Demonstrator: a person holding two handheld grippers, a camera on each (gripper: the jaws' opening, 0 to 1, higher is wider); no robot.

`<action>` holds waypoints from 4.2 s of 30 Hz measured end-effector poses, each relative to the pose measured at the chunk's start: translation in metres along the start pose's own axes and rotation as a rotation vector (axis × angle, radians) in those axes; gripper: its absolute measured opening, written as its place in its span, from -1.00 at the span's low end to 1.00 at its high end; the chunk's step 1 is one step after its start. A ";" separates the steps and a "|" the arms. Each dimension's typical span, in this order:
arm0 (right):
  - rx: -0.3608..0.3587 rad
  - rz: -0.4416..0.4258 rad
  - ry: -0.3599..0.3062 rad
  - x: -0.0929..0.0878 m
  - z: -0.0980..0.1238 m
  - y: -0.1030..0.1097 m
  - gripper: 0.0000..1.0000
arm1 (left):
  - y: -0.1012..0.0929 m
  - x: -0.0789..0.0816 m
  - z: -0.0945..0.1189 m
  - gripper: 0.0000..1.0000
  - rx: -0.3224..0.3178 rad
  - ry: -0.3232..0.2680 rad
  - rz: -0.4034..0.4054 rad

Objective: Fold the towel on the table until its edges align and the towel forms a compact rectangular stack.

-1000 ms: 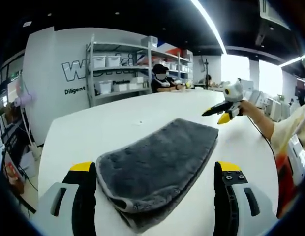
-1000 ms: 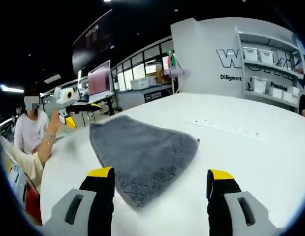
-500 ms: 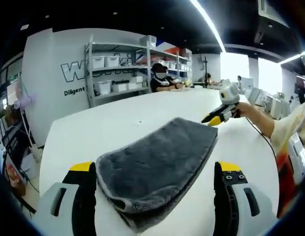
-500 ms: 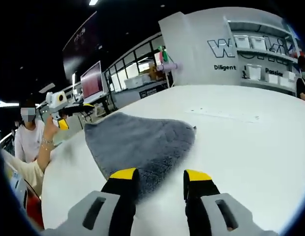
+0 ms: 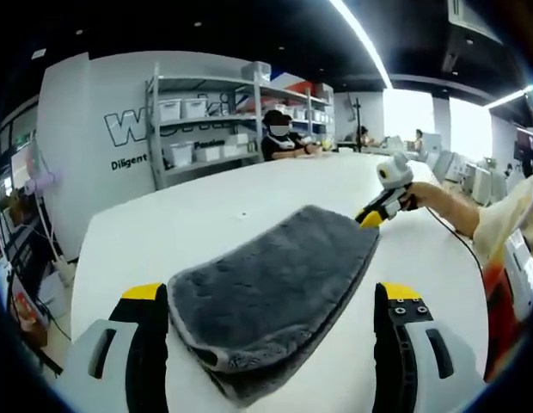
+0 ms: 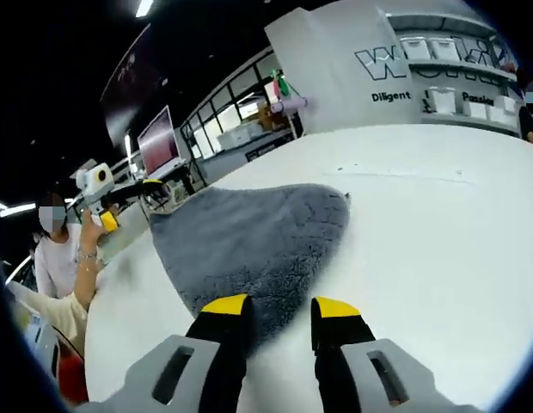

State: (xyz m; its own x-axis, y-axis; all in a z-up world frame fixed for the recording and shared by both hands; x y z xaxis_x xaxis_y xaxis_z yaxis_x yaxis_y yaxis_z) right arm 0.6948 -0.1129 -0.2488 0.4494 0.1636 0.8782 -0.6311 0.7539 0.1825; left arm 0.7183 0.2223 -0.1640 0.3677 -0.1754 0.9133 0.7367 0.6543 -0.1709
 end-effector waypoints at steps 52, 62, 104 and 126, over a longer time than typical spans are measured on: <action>-0.252 0.190 0.144 -0.016 0.081 -0.083 -0.90 | -0.003 -0.004 -0.002 0.96 -0.003 0.019 -0.005; -0.348 0.253 0.202 -0.019 0.098 -0.102 -0.90 | 0.000 -0.005 -0.003 0.96 -0.001 0.026 -0.002; -0.703 0.533 0.250 0.019 0.145 -0.115 -1.00 | 0.001 -0.006 -0.003 0.96 0.002 0.033 0.007; -0.636 0.746 0.021 0.096 0.132 -0.032 -1.00 | 0.001 -0.006 -0.003 0.97 0.001 0.031 0.012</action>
State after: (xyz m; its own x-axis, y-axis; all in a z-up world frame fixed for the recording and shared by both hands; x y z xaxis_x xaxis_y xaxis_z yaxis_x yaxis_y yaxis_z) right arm 0.6747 -0.2052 -0.1120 0.0882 0.7442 0.6621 -0.3020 0.6534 -0.6941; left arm 0.7179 0.2219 -0.1707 0.3942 -0.1902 0.8991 0.7313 0.6574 -0.1816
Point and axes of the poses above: the point that each gripper's makers call its tool centre point, and the gripper's own axes: z roughly backward along the fingers, y roughly to its left, x roughly out of its top, the point moved 4 cm from there along z, roughly backward along the fingers, and after that the axes turned 14 degrees about z, right-handed, at the moved point
